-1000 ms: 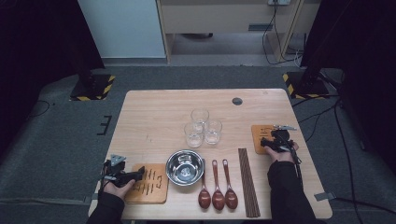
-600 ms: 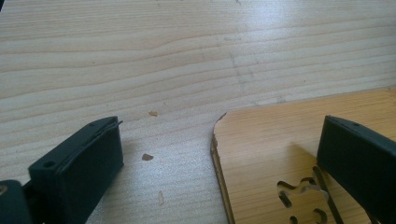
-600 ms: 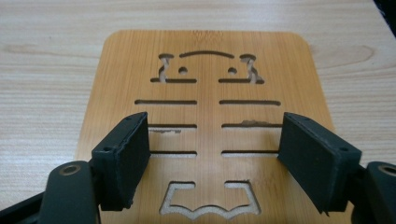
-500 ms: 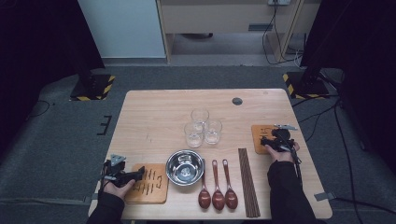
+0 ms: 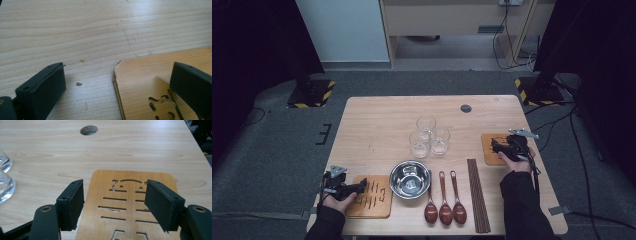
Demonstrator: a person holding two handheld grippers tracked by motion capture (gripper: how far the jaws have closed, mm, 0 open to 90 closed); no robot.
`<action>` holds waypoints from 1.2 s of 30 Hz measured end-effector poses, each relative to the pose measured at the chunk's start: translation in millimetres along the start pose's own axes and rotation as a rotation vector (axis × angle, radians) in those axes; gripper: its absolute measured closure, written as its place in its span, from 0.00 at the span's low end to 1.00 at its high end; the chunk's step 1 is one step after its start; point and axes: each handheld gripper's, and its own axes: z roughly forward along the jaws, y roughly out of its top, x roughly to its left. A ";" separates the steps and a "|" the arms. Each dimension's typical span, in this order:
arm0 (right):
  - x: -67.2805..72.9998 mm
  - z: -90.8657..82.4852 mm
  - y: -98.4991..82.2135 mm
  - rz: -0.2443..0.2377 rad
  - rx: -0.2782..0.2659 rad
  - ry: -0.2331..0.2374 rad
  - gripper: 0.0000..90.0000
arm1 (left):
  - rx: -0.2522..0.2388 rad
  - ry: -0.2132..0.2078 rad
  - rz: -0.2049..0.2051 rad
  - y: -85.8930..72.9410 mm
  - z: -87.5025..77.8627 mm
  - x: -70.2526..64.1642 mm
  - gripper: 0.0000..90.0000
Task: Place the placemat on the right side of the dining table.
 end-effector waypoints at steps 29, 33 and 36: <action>36.9 -15.9 13.8 -0.186 -0.031 0.311 0.32 | 0.000 0.000 0.000 0.0 0.0 0.1 0.00; 44.3 -19.4 16.2 -0.213 -0.021 0.379 0.26 | 0.000 0.000 0.000 0.0 0.0 0.1 0.00; 51.3 -22.2 16.8 -0.250 -0.031 0.394 0.32 | 0.000 0.000 0.000 0.0 0.0 0.0 0.00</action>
